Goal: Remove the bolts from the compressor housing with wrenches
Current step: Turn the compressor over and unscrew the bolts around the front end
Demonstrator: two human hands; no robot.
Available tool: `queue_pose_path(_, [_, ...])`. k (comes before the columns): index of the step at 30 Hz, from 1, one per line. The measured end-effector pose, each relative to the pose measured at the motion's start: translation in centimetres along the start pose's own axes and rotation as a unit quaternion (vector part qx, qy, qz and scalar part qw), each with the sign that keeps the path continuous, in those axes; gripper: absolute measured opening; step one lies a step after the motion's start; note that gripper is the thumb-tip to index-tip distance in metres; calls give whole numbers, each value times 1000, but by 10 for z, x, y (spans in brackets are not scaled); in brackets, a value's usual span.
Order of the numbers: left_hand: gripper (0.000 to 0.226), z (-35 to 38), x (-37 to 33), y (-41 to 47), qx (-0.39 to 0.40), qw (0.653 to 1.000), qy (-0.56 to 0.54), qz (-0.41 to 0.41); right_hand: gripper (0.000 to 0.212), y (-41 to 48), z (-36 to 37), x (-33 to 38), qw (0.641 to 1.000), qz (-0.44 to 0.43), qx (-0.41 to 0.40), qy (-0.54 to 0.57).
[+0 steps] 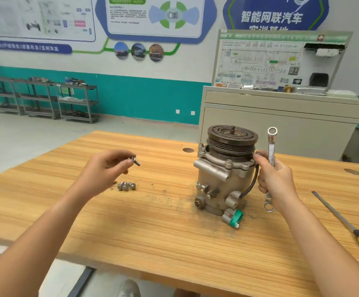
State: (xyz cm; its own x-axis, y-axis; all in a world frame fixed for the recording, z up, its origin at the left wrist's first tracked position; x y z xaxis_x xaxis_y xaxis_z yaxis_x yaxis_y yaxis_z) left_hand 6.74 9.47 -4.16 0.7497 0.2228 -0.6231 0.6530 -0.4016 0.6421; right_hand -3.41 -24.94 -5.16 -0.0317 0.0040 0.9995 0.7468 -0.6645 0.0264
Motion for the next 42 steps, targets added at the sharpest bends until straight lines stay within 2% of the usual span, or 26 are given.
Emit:
queue_pose_path(3, [13, -31, 55, -50, -27, 991, 57, -117, 3, 1, 1, -1, 1000, -6, 1, 18])
queue_pose_path(6, [11, -43, 85, -73, -11, 980, 117, -158, 4, 1, -1, -2, 1000, -8, 0, 17])
queue_pose_path(13, [9, -23, 102, -45, 94, 960, 240, -106, 4, -4, -3, 0, 1000, -10, -1, 16])
queue_pose_path(20, [15, -17, 107, -41, 89, 956, 254, -113, 4, -4, -4, 2, 1000, -9, -2, 16])
queue_pose_path(23, [22, -12, 98, -40, 55, 963, 256, -72, 3, -5, -4, 0, 1000, -4, -10, 27])
queue_pose_path(26, [22, 3, 73, -30, -9, 978, 210, -4, 2, -5, -3, -1, 999, 1, -16, 41])
queue_pose_path(29, [19, 34, 38, -12, -47, 994, 89, 31, 2, -5, -2, -2, 999, 4, -16, 48])
queue_pose_path(34, [16, 101, 0, 29, -45, 992, -116, -32, 4, -6, -1, -2, 998, 20, -15, 55])
queue_pose_path(37, [37, 137, -15, 52, -15, 979, -189, -69, 5, -7, -2, -1, 998, 27, -16, 62])
queue_pose_path(39, [42, 153, -23, 63, 3, 975, -214, -64, 7, -8, -3, 1, 998, 31, -12, 61])
queue_pose_path(42, [20, 162, -29, 70, 0, 973, -226, -46, 9, -9, -4, 3, 998, 34, -8, 54])
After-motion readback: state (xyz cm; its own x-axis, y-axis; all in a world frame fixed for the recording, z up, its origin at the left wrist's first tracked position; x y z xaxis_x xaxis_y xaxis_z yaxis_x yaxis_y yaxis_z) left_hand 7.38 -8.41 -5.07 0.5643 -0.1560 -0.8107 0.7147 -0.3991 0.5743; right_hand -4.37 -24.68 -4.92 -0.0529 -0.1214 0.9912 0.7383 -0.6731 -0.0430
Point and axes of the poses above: each hand's wrist, its own y-axis towards the middle knuckle, its own z-axis out of the palm, x = y × z, the point moved 3 cm from there along y, towards the middle knuckle, and after that the axes turned 13 degrees about z, right-handed, at the moved point
